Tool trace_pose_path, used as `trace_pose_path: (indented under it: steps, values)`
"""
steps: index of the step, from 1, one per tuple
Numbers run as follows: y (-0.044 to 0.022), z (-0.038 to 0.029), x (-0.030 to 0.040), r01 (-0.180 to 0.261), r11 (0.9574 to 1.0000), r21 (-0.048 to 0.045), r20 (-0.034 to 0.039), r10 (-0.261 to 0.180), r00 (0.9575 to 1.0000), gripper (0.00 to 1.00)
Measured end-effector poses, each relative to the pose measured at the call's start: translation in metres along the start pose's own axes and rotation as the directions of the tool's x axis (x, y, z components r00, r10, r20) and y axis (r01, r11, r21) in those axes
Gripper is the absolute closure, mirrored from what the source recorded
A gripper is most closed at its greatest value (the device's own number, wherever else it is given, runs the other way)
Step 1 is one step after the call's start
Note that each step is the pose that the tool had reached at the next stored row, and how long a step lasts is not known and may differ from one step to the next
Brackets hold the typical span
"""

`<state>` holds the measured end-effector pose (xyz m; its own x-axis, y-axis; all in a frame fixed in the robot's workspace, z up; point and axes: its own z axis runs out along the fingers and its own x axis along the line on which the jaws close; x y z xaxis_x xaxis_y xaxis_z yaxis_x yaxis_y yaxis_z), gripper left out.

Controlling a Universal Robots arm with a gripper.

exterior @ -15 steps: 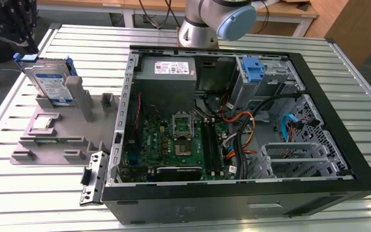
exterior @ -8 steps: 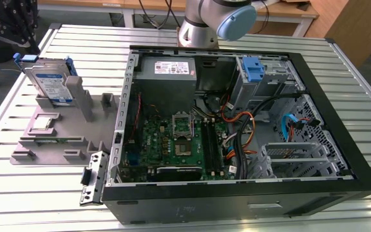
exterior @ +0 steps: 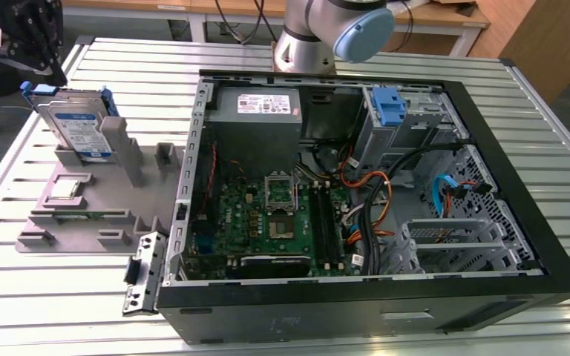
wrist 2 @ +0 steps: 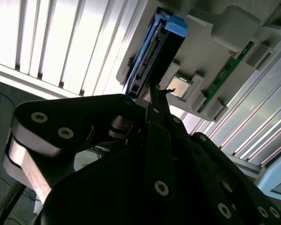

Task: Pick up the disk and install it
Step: 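Pick up the disk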

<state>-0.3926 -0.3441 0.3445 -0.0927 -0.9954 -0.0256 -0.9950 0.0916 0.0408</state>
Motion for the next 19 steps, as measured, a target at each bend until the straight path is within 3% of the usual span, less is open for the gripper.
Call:
trace_pose_path:
  steps: [5, 11, 14, 19]
  values:
    - [-0.0002, 0.0025, 0.0014, 0.014, 0.9998, 0.0136, 0.0024, -0.015, 0.9999, 0.90]
    - [-0.0004, 0.0052, 0.0021, 0.019, 0.9993, 0.0321, 0.0204, -0.019, 0.9996, 0.90]
    - [-0.0004, 0.0066, 0.0021, 0.017, 0.9993, 0.0324, 0.0250, -0.018, 0.9995, 0.90]
    - [-0.0005, 0.0068, 0.0022, 0.016, 0.9993, 0.0325, 0.0252, -0.017, 0.9995, 0.90]
